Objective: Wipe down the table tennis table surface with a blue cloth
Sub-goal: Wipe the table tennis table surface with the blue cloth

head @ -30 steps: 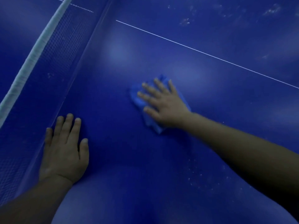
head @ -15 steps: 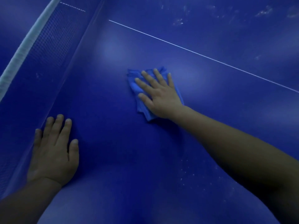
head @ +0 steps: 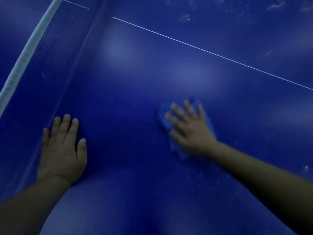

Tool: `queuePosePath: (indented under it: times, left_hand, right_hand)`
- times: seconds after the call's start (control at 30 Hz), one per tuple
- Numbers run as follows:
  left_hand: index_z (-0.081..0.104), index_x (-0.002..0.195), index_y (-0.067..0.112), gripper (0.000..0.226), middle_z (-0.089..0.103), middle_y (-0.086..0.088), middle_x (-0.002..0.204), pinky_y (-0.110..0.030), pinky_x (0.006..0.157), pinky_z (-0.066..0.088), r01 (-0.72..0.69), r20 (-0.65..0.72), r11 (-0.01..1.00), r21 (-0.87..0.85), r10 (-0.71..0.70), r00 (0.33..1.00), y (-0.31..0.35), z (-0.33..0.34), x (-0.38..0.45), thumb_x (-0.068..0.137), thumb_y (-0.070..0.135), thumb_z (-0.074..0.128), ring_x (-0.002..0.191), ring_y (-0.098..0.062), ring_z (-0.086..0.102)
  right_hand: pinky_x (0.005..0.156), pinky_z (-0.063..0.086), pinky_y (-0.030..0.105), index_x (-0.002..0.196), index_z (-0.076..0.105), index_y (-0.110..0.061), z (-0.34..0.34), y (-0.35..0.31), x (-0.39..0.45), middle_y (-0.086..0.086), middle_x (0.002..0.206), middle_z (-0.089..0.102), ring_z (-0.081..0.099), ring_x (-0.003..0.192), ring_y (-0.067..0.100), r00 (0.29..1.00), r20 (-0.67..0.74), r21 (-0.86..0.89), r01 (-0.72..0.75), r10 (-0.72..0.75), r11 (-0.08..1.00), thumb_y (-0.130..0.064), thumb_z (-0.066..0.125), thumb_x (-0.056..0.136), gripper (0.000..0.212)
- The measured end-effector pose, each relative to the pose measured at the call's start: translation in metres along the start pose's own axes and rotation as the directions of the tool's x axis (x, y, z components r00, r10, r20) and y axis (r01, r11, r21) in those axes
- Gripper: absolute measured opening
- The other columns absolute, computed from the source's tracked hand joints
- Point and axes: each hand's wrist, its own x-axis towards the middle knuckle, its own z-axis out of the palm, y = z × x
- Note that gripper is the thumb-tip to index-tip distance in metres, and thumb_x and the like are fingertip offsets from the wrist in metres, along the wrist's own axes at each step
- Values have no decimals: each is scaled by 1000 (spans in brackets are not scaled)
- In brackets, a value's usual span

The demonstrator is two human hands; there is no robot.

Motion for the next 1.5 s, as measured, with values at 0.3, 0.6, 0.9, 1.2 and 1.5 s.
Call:
queuePosePath:
  times: [0.3,0.6,0.9,1.2,1.5]
  left_hand:
    - [26,157,6,75,14,-10,167,-37,123,-10,8,-12,999,-35,-8,1000,3,-5,-3,94,46,17,155,-23,2]
    - [22,158,9,76,12,-9,168,-43,125,-5,-5,-24,997,-81,3,1000,2,-4,-4,94,49,15,155,-23,0]
    - [31,156,8,76,14,-8,167,-40,124,-1,2,46,938,-347,15,999,-14,-15,-14,93,51,22,155,-20,2]
    - [42,149,2,65,25,-14,163,-43,124,3,-71,-42,972,-224,63,997,-16,11,-187,101,43,25,154,-29,13]
    - [40,149,2,64,27,-15,162,-45,125,0,-43,-40,994,-97,40,998,-9,30,-223,97,39,30,153,-29,13]
  right_hand:
    - [117,7,69,157,24,-36,-17,114,58,-3,167,17,10,153,33,771,38,85,-637,636,767,-60,23,100,62]
    - [116,10,70,147,48,-32,5,-109,-71,-1,160,35,18,152,37,847,72,78,522,-527,849,-51,41,102,50]
    - [118,-1,67,158,14,-41,-19,-2,26,-7,168,7,-1,154,30,746,81,129,-665,661,735,-58,25,102,59]
    - [116,11,67,148,45,-35,12,-140,-59,-1,157,42,29,148,37,863,30,0,504,-504,864,-53,38,101,51]
    - [118,2,67,158,18,-38,-9,4,-87,-4,168,13,5,154,33,774,59,58,-633,630,772,-58,20,98,63]
